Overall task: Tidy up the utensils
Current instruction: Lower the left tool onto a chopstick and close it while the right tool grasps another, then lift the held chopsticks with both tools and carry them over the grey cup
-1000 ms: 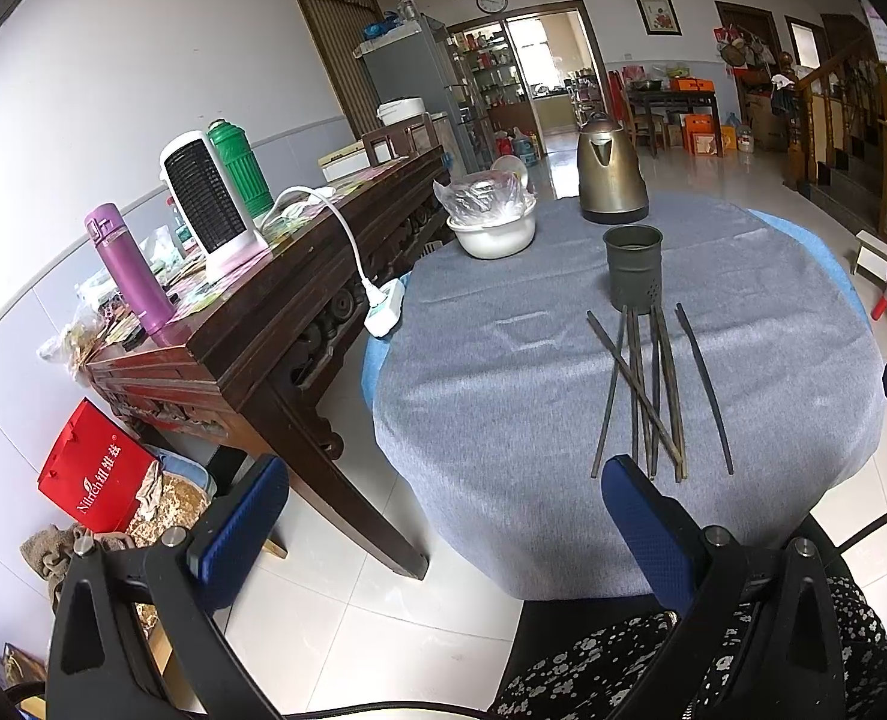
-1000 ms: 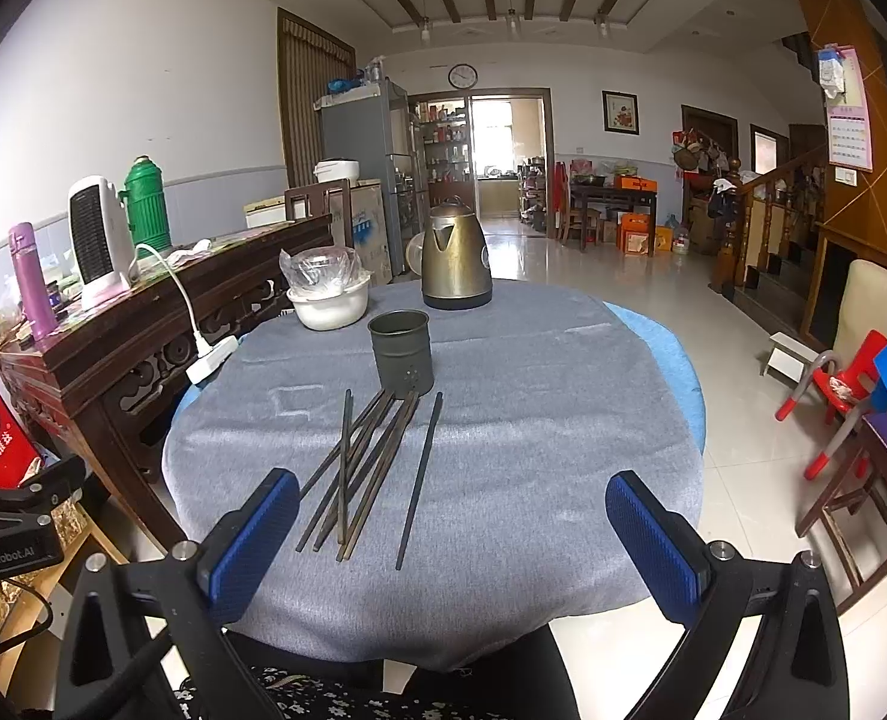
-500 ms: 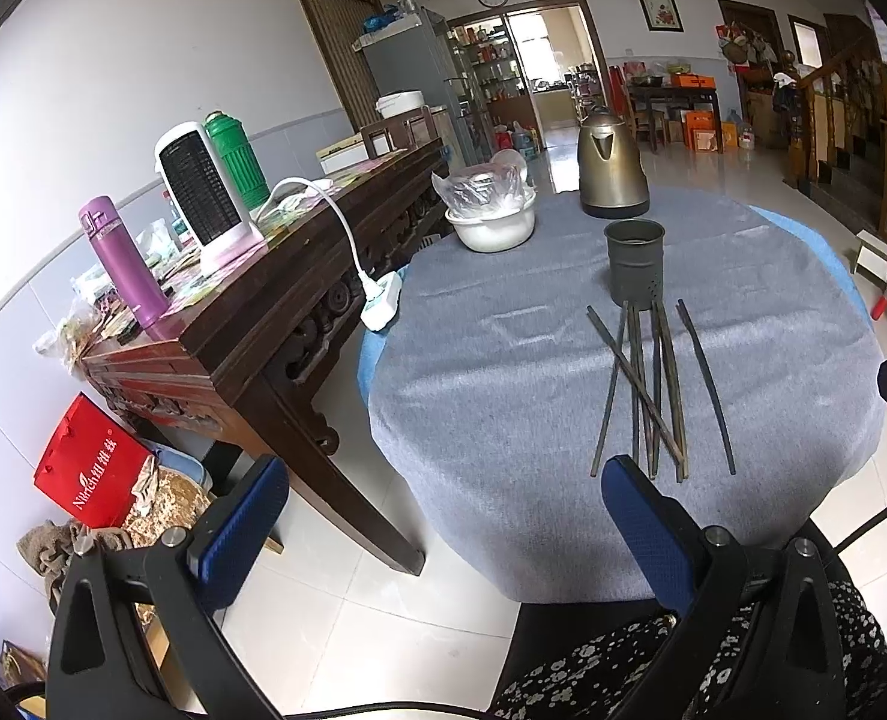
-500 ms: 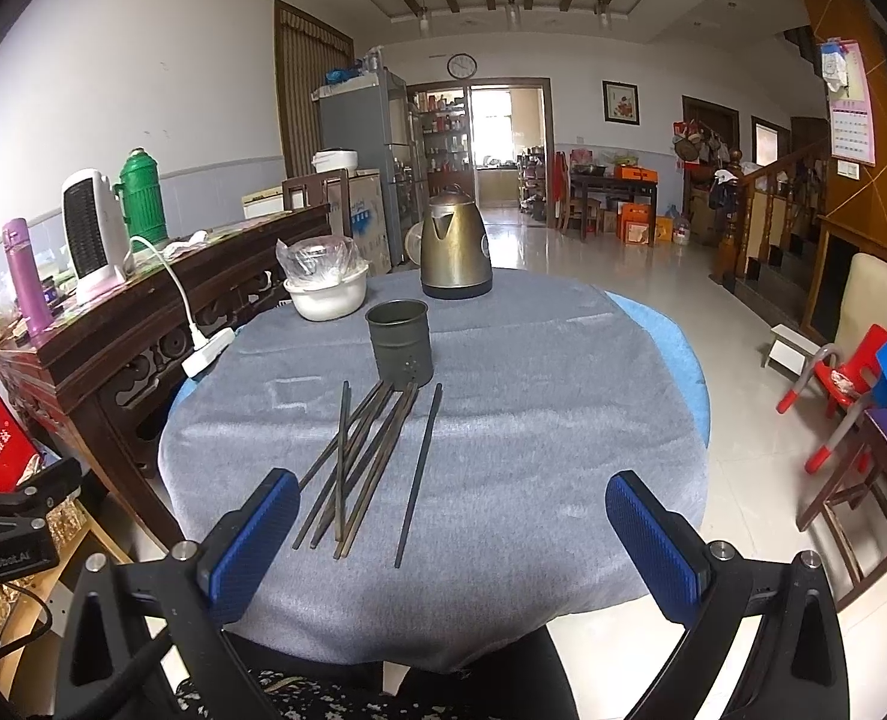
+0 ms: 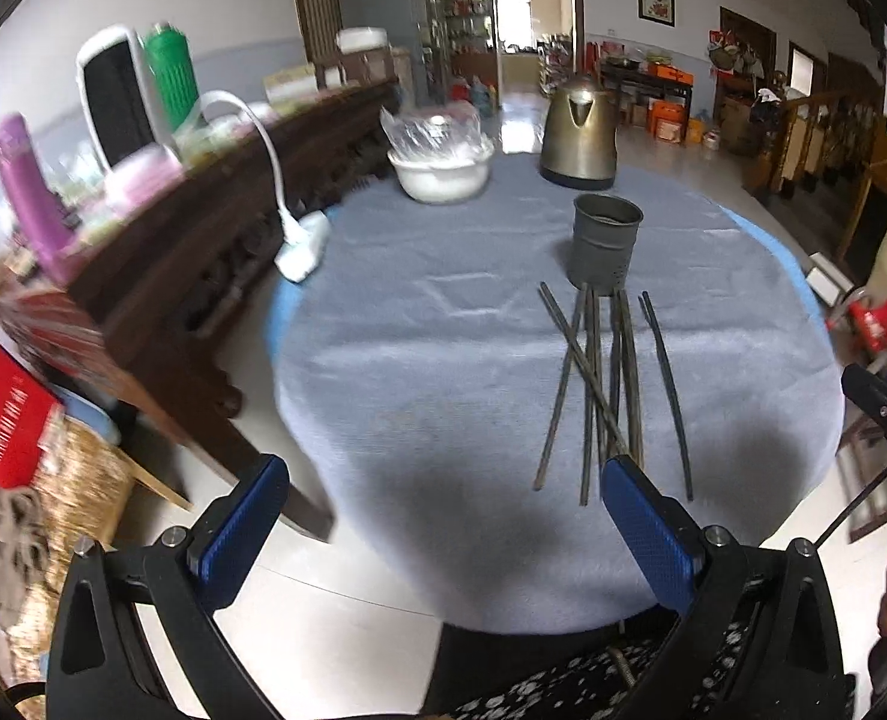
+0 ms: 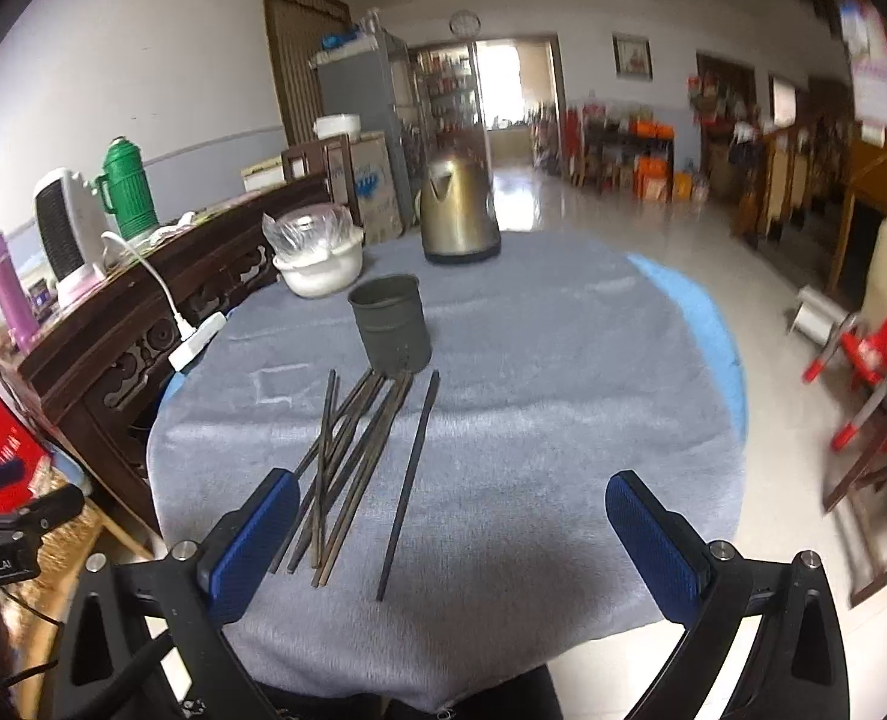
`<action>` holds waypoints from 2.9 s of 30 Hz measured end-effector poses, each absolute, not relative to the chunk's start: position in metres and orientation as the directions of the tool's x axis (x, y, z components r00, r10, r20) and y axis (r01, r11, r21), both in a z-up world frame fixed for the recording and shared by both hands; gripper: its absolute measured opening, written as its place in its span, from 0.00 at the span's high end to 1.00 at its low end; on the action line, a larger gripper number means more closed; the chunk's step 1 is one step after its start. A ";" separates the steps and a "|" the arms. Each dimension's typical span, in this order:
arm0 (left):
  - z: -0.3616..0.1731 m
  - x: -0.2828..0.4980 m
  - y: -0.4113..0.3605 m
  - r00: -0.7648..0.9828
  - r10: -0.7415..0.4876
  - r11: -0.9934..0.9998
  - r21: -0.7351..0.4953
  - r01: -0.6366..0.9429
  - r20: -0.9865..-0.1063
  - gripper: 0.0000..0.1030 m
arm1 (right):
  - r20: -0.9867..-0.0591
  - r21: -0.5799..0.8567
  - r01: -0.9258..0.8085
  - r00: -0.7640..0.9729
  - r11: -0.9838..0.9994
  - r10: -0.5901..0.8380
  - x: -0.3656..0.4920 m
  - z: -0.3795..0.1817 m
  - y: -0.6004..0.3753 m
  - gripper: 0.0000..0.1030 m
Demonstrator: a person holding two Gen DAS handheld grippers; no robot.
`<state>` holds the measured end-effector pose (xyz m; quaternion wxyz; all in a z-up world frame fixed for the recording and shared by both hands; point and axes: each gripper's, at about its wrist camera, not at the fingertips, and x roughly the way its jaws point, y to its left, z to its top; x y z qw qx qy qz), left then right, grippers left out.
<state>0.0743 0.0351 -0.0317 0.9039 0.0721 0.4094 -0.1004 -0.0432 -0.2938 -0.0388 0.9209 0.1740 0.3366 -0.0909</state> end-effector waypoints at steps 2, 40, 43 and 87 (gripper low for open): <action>-0.041 0.096 0.034 0.600 -0.159 0.969 -0.006 0.249 -0.784 0.00 | -0.679 0.299 0.293 0.734 0.908 -0.013 -0.027 -0.049 -0.309 0.00; -0.153 0.362 -0.087 0.119 -0.354 0.931 -0.337 0.138 -0.928 0.64 | -0.869 0.468 0.345 0.347 0.814 0.352 0.234 -0.191 -0.350 0.72; -0.160 0.364 -0.088 0.106 -0.351 0.933 -0.338 0.123 -0.930 0.69 | -0.886 0.431 0.343 0.335 0.835 0.320 0.238 -0.192 -0.346 0.74; 0.072 0.277 -0.057 0.620 -0.486 0.874 -0.338 0.349 -0.616 0.95 | -0.401 0.514 0.108 0.907 0.851 0.128 0.140 0.030 -0.369 0.92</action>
